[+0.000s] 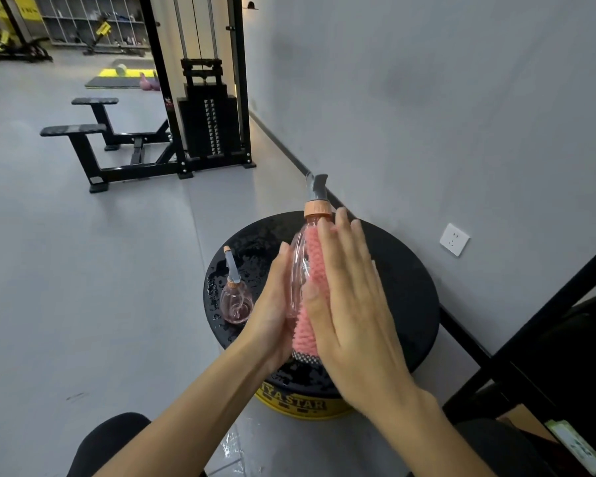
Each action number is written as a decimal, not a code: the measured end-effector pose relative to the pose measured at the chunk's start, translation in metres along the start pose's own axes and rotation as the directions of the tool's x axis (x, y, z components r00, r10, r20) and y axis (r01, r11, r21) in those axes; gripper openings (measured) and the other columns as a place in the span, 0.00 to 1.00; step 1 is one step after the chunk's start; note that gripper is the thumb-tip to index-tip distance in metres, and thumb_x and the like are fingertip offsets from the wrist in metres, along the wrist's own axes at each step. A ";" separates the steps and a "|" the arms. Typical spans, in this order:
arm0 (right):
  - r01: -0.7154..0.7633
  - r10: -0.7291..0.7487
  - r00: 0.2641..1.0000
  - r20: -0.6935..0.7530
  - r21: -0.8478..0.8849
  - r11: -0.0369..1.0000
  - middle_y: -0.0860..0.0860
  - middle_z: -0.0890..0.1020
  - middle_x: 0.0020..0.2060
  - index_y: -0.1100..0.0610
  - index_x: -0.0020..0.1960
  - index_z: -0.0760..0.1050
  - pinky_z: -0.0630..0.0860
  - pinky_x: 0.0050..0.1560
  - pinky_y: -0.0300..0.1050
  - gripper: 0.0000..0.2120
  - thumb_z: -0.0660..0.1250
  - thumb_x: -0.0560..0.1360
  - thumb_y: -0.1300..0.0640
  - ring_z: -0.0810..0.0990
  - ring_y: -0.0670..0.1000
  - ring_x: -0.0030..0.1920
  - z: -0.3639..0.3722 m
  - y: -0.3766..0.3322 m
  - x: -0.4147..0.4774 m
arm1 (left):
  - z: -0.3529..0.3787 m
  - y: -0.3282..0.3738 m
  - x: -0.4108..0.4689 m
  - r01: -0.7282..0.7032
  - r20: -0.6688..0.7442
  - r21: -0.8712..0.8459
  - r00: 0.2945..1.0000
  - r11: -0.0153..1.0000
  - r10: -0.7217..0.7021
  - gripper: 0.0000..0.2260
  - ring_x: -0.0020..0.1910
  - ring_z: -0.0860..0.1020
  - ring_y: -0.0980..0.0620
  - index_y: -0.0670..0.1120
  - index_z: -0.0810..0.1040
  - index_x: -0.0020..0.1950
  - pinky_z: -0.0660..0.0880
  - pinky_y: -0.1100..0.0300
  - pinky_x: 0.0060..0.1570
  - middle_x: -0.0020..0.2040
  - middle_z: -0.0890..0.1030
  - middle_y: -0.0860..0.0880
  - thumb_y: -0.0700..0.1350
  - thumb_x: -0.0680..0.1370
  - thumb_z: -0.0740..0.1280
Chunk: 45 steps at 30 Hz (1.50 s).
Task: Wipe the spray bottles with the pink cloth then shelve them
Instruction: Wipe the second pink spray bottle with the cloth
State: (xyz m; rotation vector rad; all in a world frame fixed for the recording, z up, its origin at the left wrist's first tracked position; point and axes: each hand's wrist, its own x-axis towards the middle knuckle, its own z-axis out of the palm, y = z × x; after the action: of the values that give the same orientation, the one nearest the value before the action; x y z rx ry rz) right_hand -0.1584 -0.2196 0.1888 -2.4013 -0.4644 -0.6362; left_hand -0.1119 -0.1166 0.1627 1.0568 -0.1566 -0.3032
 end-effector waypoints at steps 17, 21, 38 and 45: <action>0.012 -0.006 1.000 0.030 -0.203 0.979 0.48 0.42 0.80 0.54 0.80 0.41 0.44 0.78 0.51 0.28 0.45 0.83 0.49 0.39 0.47 0.79 0.008 -0.003 -0.012 | -0.003 -0.009 -0.005 0.000 -0.009 -0.047 1.000 0.999 0.000 0.23 0.61 0.81 0.52 0.51 0.81 0.62 0.79 0.61 0.55 0.60 0.84 0.48 0.60 0.81 0.52; -0.060 0.059 0.998 -0.008 -0.224 0.973 0.48 0.43 0.80 0.54 0.80 0.41 0.45 0.78 0.55 0.31 0.48 0.81 0.46 0.38 0.48 0.79 0.016 -0.009 -0.016 | -0.002 -0.011 -0.004 0.008 -0.070 0.005 0.998 1.000 -0.008 0.23 0.65 0.78 0.51 0.54 0.82 0.62 0.67 0.50 0.70 0.63 0.82 0.48 0.64 0.78 0.57; -0.095 0.100 0.995 0.024 -0.142 0.985 0.42 0.37 0.79 0.50 0.80 0.37 0.40 0.78 0.51 0.33 0.46 0.80 0.40 0.33 0.44 0.77 0.012 -0.003 -0.002 | -0.003 -0.017 -0.007 -0.013 -0.079 0.093 0.997 0.996 0.020 0.21 0.68 0.76 0.52 0.57 0.80 0.64 0.66 0.49 0.71 0.66 0.80 0.50 0.64 0.80 0.57; -0.074 0.078 0.996 0.037 -0.119 0.990 0.42 0.39 0.79 0.49 0.80 0.38 0.42 0.78 0.50 0.32 0.45 0.81 0.40 0.34 0.44 0.78 0.010 -0.003 0.004 | -0.004 -0.016 -0.008 -0.033 -0.100 0.022 0.994 0.999 0.035 0.22 0.67 0.77 0.52 0.55 0.78 0.66 0.68 0.50 0.70 0.65 0.81 0.51 0.62 0.79 0.54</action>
State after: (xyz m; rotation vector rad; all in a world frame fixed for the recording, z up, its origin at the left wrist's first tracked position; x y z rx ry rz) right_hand -0.1526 -0.2105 0.1853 -2.5343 -0.3598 -0.5955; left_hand -0.1214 -0.1181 0.1467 1.0864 -0.0879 -0.2173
